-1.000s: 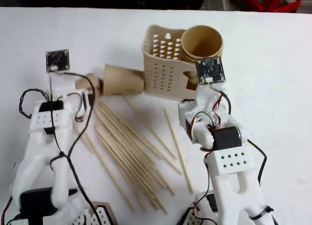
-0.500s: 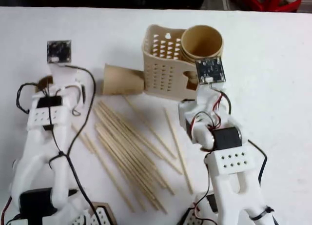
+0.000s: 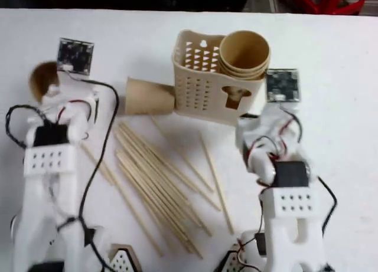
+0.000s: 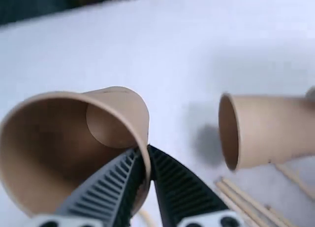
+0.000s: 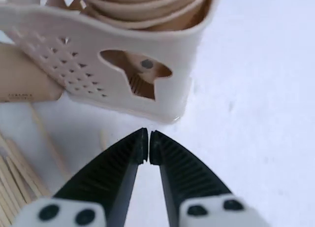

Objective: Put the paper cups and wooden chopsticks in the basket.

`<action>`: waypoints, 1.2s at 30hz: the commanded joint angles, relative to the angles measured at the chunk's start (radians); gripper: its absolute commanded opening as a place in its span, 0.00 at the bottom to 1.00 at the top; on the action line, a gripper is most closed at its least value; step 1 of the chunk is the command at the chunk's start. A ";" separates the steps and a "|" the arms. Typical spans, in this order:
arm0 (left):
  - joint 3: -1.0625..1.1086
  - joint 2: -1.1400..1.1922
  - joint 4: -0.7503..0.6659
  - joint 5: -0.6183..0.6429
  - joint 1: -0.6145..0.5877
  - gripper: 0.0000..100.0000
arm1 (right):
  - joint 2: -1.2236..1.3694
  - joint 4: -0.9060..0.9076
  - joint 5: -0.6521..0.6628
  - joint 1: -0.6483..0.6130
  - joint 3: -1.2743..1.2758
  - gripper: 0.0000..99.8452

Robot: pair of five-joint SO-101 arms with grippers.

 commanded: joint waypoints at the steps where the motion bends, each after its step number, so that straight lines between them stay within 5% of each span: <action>1: -0.080 -0.205 0.044 -0.018 0.084 0.02 | -0.091 -0.013 -0.009 0.096 -0.015 0.02; 10: -0.381 -0.254 0.222 -0.018 0.360 0.02 | -0.142 -0.174 -0.140 0.280 0.087 0.02; 36: -0.847 0.288 0.245 -0.029 0.802 0.02 | -0.139 -0.231 -0.137 0.289 0.124 0.02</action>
